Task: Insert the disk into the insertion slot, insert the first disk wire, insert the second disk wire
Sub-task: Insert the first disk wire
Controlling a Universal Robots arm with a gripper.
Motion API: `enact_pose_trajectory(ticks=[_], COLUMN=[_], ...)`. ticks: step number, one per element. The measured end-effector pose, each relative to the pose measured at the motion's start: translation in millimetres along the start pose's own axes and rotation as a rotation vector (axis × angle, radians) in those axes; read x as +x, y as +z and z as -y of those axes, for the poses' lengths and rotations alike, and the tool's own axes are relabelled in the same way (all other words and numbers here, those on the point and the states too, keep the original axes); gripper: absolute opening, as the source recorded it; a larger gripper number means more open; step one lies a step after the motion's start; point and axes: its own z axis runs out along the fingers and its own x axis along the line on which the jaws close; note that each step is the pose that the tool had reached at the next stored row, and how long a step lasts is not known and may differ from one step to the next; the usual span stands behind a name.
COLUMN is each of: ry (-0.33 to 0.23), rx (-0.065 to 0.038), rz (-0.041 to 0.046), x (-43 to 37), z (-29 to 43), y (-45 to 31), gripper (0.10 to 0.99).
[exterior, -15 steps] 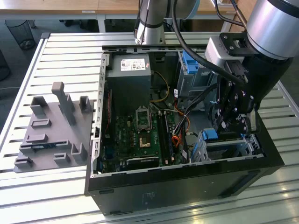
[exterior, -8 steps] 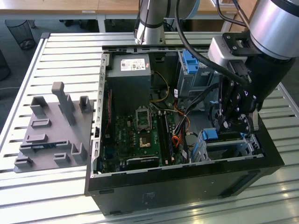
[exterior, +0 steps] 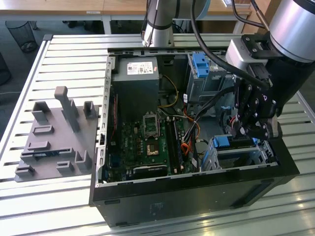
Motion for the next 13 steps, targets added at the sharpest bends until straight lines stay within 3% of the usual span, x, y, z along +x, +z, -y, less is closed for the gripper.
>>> enact_pose_trajectory(ticks=[9,13], ry=[0.0,0.0], rx=[-0.001,-0.001], rz=[0.0011,0.001], x=[-4.5,-8.9], z=[13.6,15.5], y=[0.2,0.6], gripper=[0.106,0.106])
